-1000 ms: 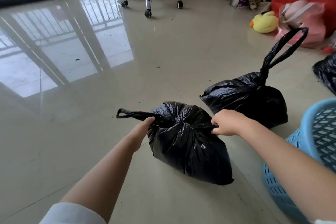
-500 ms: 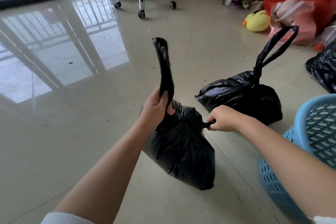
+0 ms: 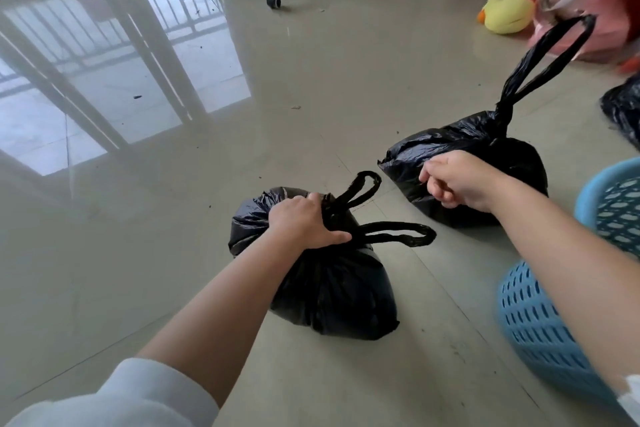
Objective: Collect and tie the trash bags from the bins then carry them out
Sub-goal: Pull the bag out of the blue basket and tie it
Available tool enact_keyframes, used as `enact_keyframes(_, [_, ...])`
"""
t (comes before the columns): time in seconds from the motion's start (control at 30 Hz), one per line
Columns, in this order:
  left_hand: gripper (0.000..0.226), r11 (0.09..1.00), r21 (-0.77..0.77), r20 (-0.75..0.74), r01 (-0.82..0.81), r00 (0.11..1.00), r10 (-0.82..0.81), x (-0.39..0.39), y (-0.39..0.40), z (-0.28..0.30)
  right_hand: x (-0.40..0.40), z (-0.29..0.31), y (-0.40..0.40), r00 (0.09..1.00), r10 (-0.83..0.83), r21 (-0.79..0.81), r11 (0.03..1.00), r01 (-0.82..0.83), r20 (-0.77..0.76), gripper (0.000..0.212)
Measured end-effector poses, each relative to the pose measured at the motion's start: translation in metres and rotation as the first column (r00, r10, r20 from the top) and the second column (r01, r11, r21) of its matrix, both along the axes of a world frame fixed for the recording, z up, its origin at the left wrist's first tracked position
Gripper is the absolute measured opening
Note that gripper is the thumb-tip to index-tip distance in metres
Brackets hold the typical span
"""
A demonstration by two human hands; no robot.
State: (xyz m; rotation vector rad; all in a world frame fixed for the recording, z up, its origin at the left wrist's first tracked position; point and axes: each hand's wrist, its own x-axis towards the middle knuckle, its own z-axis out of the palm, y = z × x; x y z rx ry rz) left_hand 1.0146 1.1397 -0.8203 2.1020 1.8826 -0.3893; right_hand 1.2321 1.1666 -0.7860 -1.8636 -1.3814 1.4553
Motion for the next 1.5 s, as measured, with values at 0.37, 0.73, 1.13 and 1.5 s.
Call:
enact_keyframes(0.37, [0.086,0.998,-0.026,0.135,-0.05,0.989,0.053,-0.003,-0.003,-0.009,-0.033,-0.056,-0.027,0.343,0.6,-0.383,0.761,-0.523,0.723,0.076])
enact_keyframes(0.73, [0.087,0.997,-0.06,0.089,-0.057,0.994,0.063,0.002,-0.013,-0.017,-0.018,0.009,-0.003,0.893,0.421,-0.002,0.904,-0.427,0.159,0.019])
enact_keyframes(1.13, [0.028,0.919,-0.18,0.553,-0.35,0.737,0.389,0.013,-0.001,0.008,-0.013,-0.016,-0.002,0.899,0.266,0.279,0.886,-0.371,0.348,0.073])
enact_keyframes(1.5, [0.04,0.913,-0.354,0.645,-0.202,0.655,0.395,0.002,0.007,0.018,-0.04,-0.005,-0.013,0.752,0.502,-0.001,0.832,-0.555,0.427,0.04])
